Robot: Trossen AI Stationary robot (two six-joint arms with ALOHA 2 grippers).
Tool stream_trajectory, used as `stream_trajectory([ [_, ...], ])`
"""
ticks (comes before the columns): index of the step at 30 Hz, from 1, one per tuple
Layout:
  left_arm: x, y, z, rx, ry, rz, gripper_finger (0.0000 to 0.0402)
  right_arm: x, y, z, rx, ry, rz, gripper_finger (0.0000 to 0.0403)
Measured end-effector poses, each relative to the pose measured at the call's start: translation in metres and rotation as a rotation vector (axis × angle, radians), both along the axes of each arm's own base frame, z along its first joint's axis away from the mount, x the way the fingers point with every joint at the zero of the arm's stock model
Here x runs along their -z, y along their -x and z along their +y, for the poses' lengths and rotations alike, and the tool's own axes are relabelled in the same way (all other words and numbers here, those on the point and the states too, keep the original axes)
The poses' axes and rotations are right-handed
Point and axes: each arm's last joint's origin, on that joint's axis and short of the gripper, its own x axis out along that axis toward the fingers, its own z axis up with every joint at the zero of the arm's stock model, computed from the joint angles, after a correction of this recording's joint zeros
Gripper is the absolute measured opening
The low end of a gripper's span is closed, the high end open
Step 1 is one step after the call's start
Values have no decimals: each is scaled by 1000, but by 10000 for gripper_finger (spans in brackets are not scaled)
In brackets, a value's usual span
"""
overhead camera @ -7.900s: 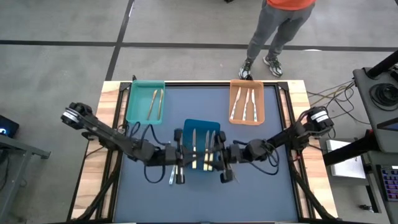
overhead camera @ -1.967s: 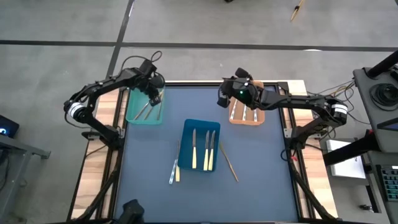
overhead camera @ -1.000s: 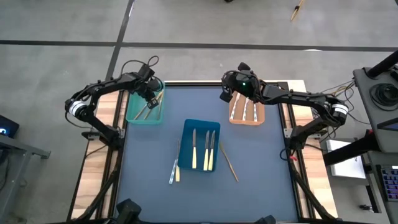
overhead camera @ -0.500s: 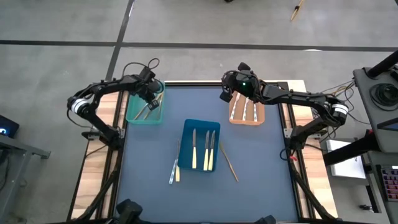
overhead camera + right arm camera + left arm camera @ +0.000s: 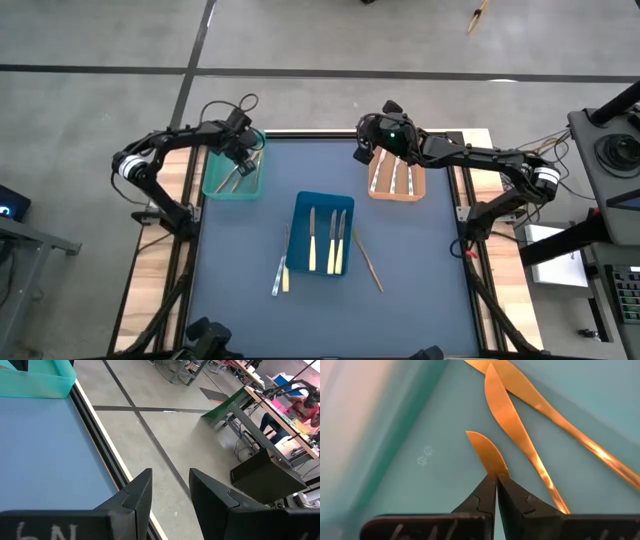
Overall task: Sort silverware by color (type)
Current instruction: Put the right gold knife into the light blue bin
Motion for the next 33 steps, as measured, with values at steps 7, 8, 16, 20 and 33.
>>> stream_trajectory([
  [7,6,-2,3,-8,0,1,0,0,0,0,0,0,1,121],
  [8,6,-2,3,-12,-4,4,0,0,0,0,0,0,0,121],
  [16,7,2,5,-100,-61,96,0,0,0,0,0,0,1,121],
  [20,6,2,6,-135,-68,97,0,0,0,0,0,0,1,121],
  [33,0,5,9,-275,-130,168,0,0,0,0,0,-2,4,121],
])
